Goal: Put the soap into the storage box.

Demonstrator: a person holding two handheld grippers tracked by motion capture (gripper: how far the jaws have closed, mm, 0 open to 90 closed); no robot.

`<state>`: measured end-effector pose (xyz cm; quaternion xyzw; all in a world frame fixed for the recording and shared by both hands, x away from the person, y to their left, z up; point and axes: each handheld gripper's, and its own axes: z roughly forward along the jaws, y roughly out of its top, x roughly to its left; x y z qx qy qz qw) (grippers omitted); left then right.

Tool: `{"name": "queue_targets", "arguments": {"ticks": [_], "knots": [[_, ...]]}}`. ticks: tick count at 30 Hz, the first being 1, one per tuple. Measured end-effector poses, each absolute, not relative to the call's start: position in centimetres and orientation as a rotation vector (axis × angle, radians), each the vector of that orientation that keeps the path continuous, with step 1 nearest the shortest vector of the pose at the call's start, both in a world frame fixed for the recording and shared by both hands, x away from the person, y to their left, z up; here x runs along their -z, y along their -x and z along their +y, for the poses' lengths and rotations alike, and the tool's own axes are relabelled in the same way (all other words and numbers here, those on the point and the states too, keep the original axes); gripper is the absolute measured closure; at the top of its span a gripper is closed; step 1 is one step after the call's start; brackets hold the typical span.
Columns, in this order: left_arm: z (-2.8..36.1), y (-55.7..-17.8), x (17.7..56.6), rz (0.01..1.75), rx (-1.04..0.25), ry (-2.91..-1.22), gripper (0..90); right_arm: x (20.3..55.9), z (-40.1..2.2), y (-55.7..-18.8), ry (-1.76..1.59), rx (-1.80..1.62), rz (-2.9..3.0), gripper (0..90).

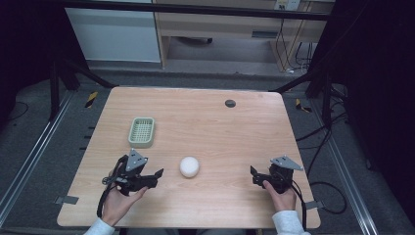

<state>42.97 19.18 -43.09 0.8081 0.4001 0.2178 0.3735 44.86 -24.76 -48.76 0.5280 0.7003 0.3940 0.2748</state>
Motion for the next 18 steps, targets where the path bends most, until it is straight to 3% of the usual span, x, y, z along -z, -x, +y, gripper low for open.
{"name": "queue_targets", "arguments": {"ticks": [18], "knots": [[14.9,-44.5,42.4,0.932,-0.517,-2.170,27.8,48.8,-24.8,-44.8,-1.421,-1.068,1.876,4.3]]}}
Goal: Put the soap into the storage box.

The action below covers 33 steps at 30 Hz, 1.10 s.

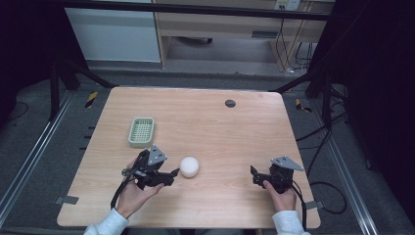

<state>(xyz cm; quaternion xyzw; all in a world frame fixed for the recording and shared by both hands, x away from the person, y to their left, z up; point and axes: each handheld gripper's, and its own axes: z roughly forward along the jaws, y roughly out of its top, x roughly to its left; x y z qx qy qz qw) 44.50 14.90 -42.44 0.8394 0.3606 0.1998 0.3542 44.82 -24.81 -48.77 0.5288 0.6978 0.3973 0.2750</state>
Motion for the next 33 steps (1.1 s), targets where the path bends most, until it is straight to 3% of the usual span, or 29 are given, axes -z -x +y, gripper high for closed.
{"name": "queue_targets", "arguments": {"ticks": [33], "knots": [[10.3,-47.5,44.7,0.922,-0.437,-2.294,22.2,48.7,-24.7,-44.8,-1.420,-1.074,1.881,4.3]]}}
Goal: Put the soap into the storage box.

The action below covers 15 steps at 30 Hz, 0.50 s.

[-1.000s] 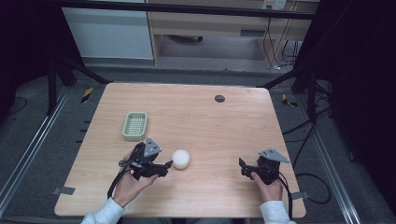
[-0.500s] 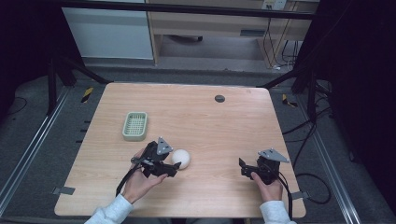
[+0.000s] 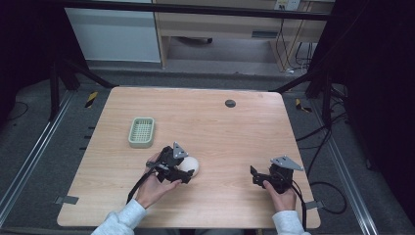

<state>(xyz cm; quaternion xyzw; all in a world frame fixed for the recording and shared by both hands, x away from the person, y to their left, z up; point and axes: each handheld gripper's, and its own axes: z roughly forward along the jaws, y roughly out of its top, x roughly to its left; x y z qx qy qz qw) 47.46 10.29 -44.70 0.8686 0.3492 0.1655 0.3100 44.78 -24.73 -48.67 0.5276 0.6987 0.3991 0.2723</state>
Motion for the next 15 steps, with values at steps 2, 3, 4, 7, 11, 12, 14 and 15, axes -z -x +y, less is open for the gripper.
{"name": "queue_targets", "arguments": {"ticks": [2,3,4,7,11,12,14,15], "knots": [[10.2,-47.7,44.9,0.929,-0.434,-2.293,21.8,48.7,-24.7,-44.8,-1.421,-1.074,1.881,4.3],[10.1,-47.8,44.9,0.930,-0.424,-2.299,21.8,48.7,-24.8,-44.8,-1.414,-1.071,1.880,4.3],[10.1,-47.8,44.9,0.930,-0.424,-2.299,21.5,48.7,-24.8,-44.8,-1.414,-1.071,1.880,4.3],[9.8,-48.0,45.3,0.925,-0.416,-2.316,20.8,48.7,-24.7,-44.8,-1.418,-1.069,1.884,4.4],[9.6,-48.2,45.5,0.932,-0.409,-2.323,20.7,48.7,-24.8,-44.8,-1.407,-1.063,1.884,4.3],[9.4,-48.4,45.6,0.936,-0.405,-2.327,20.7,48.7,-24.8,-44.8,-1.407,-1.063,1.884,4.4],[9.3,-48.6,45.7,0.938,-0.400,-2.332,20.3,48.7,-24.7,-44.9,-1.408,-1.063,1.883,4.4],[9.2,-48.6,45.7,0.939,-0.399,-2.336,20.1,48.7,-24.7,-44.9,-1.403,-1.060,1.885,4.3]]}}
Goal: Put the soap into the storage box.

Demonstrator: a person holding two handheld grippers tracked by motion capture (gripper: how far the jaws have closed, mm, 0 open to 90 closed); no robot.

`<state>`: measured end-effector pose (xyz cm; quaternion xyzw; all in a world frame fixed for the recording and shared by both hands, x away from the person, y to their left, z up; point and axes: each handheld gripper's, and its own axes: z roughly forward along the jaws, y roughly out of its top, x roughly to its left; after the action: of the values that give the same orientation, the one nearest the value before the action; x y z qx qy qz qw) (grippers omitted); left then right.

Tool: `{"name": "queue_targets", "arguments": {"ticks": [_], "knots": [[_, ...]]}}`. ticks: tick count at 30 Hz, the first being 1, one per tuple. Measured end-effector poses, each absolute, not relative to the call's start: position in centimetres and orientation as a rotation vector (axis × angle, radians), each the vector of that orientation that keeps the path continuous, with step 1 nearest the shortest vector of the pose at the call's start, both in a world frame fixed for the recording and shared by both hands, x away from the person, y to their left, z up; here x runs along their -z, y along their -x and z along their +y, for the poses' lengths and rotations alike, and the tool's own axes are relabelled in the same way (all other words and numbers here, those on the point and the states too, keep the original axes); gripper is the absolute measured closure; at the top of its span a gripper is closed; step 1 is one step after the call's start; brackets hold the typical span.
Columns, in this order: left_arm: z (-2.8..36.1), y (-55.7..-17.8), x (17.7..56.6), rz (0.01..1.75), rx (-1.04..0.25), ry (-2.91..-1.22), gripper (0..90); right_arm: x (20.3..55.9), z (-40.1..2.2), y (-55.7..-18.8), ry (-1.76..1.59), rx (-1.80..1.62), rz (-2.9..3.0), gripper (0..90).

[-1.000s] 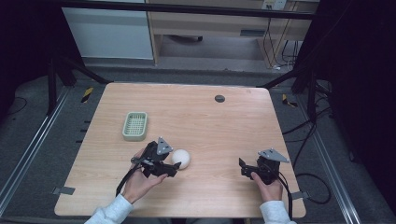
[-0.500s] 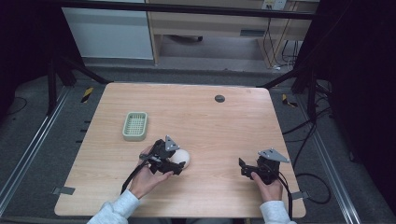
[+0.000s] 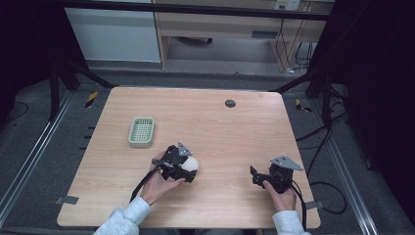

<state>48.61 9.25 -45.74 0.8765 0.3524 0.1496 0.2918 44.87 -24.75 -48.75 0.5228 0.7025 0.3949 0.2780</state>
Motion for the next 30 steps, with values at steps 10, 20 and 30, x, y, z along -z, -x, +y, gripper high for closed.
{"name": "queue_targets", "arguments": {"ticks": [10,20,30], "knots": [[8.8,-49.5,46.3,0.975,-0.376,-2.369,18.5,48.8,-24.7,-44.9,-1.402,-1.056,1.894,4.3],[8.3,-50.2,46.8,0.985,-0.346,-2.409,20.6,48.8,-24.7,-44.9,-1.404,-1.058,1.894,4.3],[7.9,-50.4,47.3,1.006,-0.325,-2.435,23.3,48.8,-24.6,-44.9,-1.410,-1.063,1.900,4.3]]}}
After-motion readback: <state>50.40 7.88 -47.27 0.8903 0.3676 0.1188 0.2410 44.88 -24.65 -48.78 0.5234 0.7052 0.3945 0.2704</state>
